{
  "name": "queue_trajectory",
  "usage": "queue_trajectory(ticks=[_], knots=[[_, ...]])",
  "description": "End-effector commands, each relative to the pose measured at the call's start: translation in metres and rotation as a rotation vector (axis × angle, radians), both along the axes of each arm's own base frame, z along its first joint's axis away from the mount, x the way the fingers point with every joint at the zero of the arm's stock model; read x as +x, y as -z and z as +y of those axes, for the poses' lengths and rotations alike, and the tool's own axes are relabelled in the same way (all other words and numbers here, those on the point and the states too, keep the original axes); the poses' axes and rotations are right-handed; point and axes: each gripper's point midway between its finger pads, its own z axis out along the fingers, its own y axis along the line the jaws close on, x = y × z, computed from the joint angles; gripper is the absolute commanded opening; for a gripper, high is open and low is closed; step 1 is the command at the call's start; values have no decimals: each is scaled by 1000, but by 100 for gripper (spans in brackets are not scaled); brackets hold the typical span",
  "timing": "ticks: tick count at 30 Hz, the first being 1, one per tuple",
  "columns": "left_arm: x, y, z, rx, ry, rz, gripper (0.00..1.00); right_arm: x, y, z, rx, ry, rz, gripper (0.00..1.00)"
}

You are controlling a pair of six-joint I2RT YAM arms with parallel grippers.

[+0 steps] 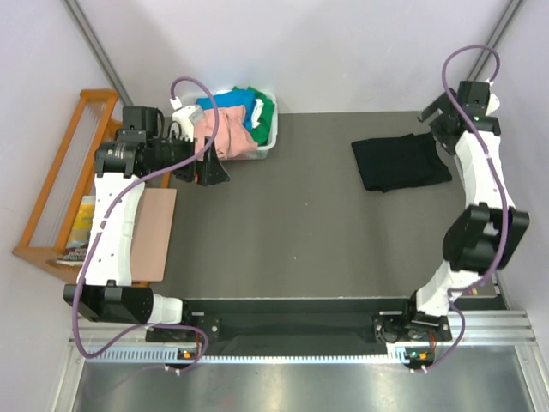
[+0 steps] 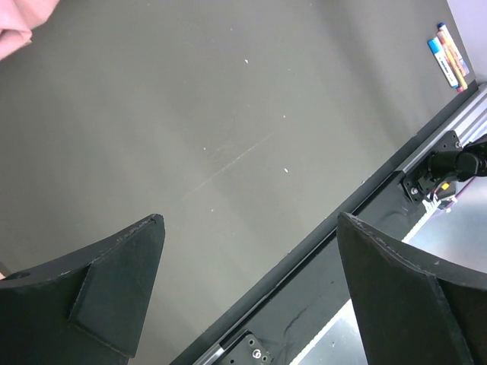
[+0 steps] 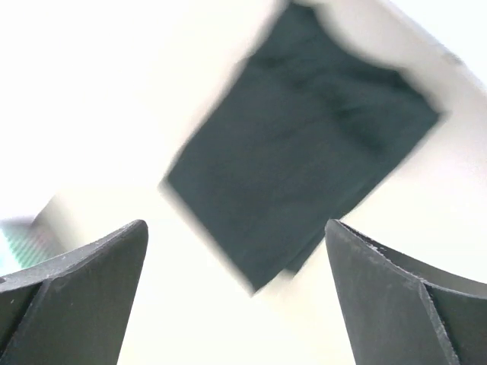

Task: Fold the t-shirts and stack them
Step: Neatly place the folded tshirt to the corner

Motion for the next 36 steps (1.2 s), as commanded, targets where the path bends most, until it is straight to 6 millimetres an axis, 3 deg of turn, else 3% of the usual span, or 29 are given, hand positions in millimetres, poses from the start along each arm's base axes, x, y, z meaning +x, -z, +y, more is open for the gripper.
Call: queue_trajectory(ticks=[1, 2, 3, 5, 6, 9, 18, 22, 23, 25, 26, 27, 29, 31, 32, 33, 35, 36], knots=[[2, -8, -1, -18, 8, -57, 99, -7, 32, 59, 161, -241, 23, 100], [3, -7, -1, -17, 9, -55, 99, -4, 41, 70, 204, -287, 31, 100], [3, -6, -1, -15, 6, -54, 99, -1, 66, 80, 260, -319, 78, 100], [3, -6, 0, -12, 5, -56, 99, 2, 83, 103, 378, -397, 100, 100], [2, -5, 0, -9, 4, -56, 99, 3, 104, 106, 415, -397, 142, 100], [2, -3, 3, 8, -2, -60, 99, 9, 125, 110, 447, -402, 166, 100], [3, -1, 4, 15, -3, -61, 99, 23, 157, 115, 519, -389, 214, 100], [4, 0, 5, 22, -5, -61, 99, 31, 166, 107, 502, -355, 219, 100], [5, 1, 6, 23, -7, -61, 99, 32, 178, 106, 512, -347, 243, 100], [5, 1, 6, 24, -8, -58, 99, 43, 178, 103, 515, -342, 239, 100], [5, 1, 7, 27, -11, -61, 99, 44, 192, 101, 521, -332, 266, 100], [6, 1, 7, 28, -12, -59, 99, 53, 189, 96, 511, -320, 254, 100], [7, 2, 9, 38, -17, -61, 99, 57, 205, 92, 522, -300, 281, 100], [9, 2, 12, 50, -28, -64, 99, 68, 202, 84, 520, -285, 268, 100], [10, 3, 12, 53, -32, -64, 99, 70, 214, 81, 533, -275, 287, 100], [12, 6, 13, 56, -34, -57, 99, 83, 204, 76, 527, -278, 251, 100], [14, 9, 14, 59, -35, -50, 99, 87, 216, 71, 532, -261, 273, 100], [16, 13, 14, 60, -36, -40, 99, 97, 207, 64, 529, -256, 242, 100]])
